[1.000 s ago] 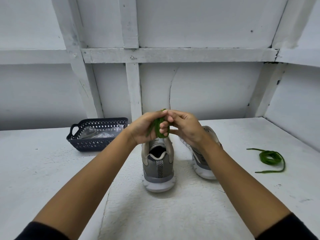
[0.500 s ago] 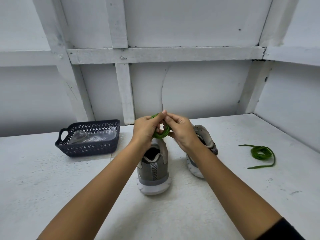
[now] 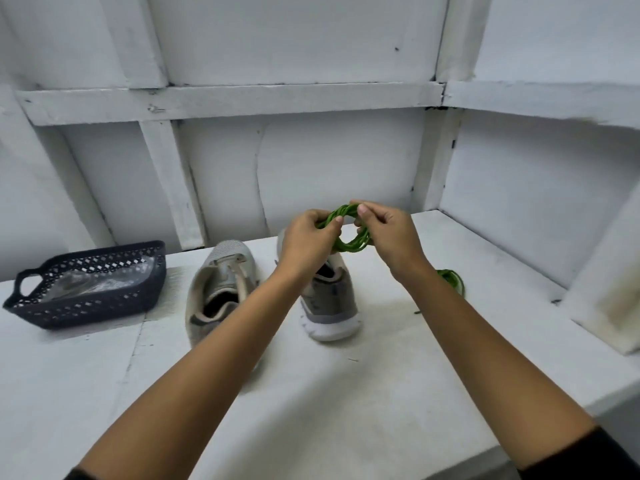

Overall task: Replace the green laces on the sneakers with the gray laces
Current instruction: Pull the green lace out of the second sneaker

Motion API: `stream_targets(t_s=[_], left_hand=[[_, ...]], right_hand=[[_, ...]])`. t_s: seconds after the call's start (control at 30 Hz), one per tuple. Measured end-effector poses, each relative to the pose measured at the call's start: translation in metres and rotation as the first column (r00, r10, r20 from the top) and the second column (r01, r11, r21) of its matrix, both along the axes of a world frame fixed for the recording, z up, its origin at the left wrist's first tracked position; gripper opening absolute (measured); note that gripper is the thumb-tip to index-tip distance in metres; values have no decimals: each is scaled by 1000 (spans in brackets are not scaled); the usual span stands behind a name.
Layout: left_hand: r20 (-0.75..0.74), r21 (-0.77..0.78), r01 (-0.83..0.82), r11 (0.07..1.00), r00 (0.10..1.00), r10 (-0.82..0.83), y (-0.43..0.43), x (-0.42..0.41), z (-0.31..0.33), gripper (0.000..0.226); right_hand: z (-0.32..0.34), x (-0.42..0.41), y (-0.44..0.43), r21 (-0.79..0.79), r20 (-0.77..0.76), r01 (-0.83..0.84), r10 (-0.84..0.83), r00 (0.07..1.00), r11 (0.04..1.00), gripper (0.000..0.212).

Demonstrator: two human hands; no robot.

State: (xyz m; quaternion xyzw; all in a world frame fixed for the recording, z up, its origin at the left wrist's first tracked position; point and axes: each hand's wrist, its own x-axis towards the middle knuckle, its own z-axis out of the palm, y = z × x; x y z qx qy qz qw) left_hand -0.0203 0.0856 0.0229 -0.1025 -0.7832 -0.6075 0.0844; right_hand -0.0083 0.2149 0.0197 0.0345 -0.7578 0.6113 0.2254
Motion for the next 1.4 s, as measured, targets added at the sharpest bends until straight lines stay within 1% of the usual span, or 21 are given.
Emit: stream_targets(t_s=[0.1, 0.2, 0.3, 0.4, 0.47, 0.5, 0.67, 0.77, 0.87, 0.93, 1.07, 1.1, 1.17, 1.27, 1.33, 1.4], left_hand=[[14, -18, 13, 1000, 1000, -13, 42, 1, -4, 12], [39, -31, 18, 999, 999, -17, 85, 0, -21, 11], [87, -42, 4, 999, 996, 0, 122, -3, -40, 15], [133, -65, -1, 998, 991, 10, 150, -5, -57, 19], [132, -116, -17, 993, 991, 33, 162, -7, -67, 20], [127, -155, -28, 988, 991, 48, 167, -8, -71, 21], [142, -287, -22, 958, 988, 66, 183, -18, -88, 24], [149, -364, 11, 931, 988, 46, 186, -22, -96, 22], [154, -399, 28, 917, 987, 37, 186, -22, -102, 21], [154, -407, 32, 913, 987, 34, 185, -22, -104, 21], [146, -419, 43, 907, 989, 20, 185, -22, -105, 22], [146, -418, 48, 907, 989, 15, 185, -23, -106, 23], [149, -415, 58, 908, 989, 5, 184, -23, -107, 24], [149, -409, 73, 909, 989, -13, 183, -23, -107, 24], [144, -406, 83, 910, 989, -26, 182, -23, -107, 24], [140, -397, 87, 914, 990, -34, 180, -23, -106, 25]], right_hand=[[-5, 6, 44, 73, 20, 22, -23, 1000, 997, 25], [-18, 7, 88, 118, 73, 58, -67, 995, 991, 28], [-34, 7, 123, 168, 142, 93, -117, 983, 981, 31], [-49, 4, 149, 202, 213, 133, -177, 961, 970, 16], [-58, 1, 161, 249, 237, 143, -203, 950, 958, 8], [-62, -1, 165, 270, 246, 143, -212, 946, 952, 8], [-81, -13, 180, 394, 290, 145, -273, 917, 907, 17], [-93, -16, 184, 452, 280, 159, -309, 909, 878, 17], [-104, -17, 187, 526, 250, 165, -337, 908, 834, 17], [-106, -18, 188, 583, 254, 140, -344, 904, 800, 21], [-97, -20, 187, 691, 365, -45, -294, 883, 722, 36], [-95, -21, 186, 707, 389, -81, -290, 874, 702, 34], [-92, -23, 185, 744, 408, -117, -308, 860, 658, 25], [-91, -24, 182, 785, 414, -130, -358, 837, 605, 15], [-89, -24, 179, 813, 407, -131, -392, 825, 568, 5], [-88, -23, 177, 837, 388, -125, -417, 822, 533, 7]])
